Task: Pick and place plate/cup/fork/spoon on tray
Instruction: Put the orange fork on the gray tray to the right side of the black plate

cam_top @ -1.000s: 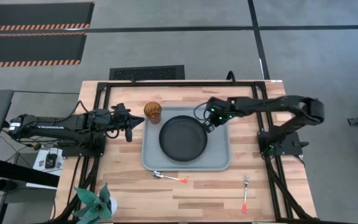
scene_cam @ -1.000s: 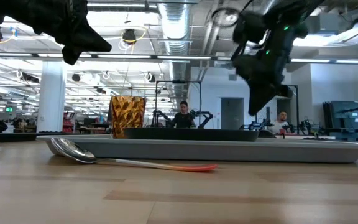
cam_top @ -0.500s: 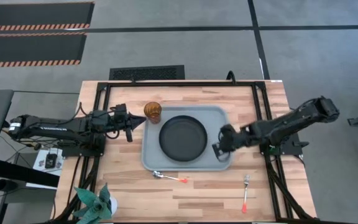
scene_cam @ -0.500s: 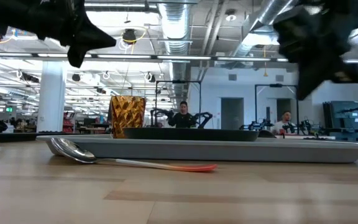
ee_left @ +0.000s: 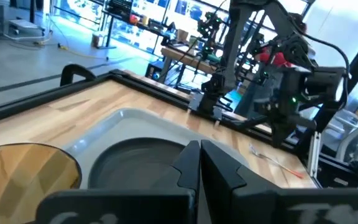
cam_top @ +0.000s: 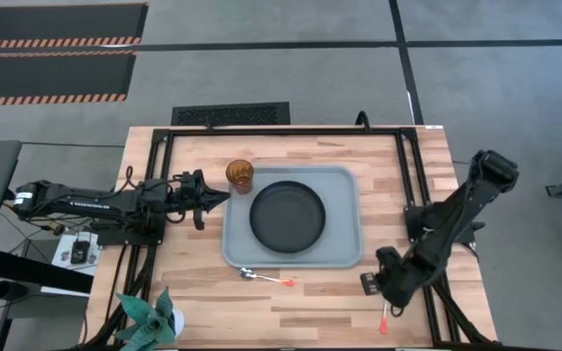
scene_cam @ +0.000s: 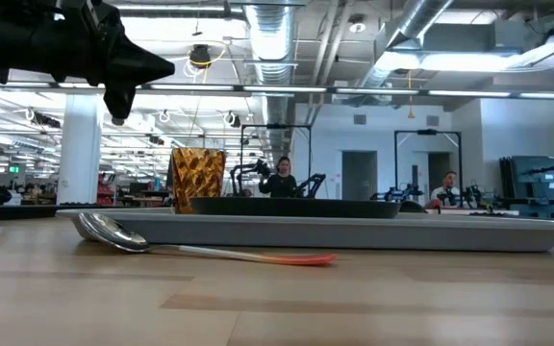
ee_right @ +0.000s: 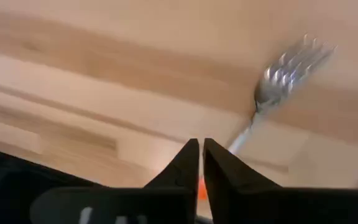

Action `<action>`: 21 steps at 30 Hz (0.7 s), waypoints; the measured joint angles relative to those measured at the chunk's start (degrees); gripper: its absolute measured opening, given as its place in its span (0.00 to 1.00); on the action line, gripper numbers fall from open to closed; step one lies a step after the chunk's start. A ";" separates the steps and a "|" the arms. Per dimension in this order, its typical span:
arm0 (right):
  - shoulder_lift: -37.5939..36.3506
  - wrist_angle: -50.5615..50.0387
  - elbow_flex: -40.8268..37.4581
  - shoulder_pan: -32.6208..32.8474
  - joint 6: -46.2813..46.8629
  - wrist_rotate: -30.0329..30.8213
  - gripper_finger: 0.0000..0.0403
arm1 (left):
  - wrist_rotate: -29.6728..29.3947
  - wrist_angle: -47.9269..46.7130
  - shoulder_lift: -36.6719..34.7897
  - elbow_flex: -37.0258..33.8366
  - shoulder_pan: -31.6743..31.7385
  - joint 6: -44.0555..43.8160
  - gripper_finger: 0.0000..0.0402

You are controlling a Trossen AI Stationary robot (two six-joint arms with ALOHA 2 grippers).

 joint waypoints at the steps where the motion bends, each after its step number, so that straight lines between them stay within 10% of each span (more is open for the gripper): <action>1: 1.22 0.11 0.52 0.09 0.53 -2.82 0.11 | -0.09 0.12 -0.01 0.00 0.00 -0.20 0.00; 21: 15.05 -2.45 4.54 0.86 5.58 -12.96 0.39 | 1.18 0.04 -0.02 0.00 0.00 -2.47 0.00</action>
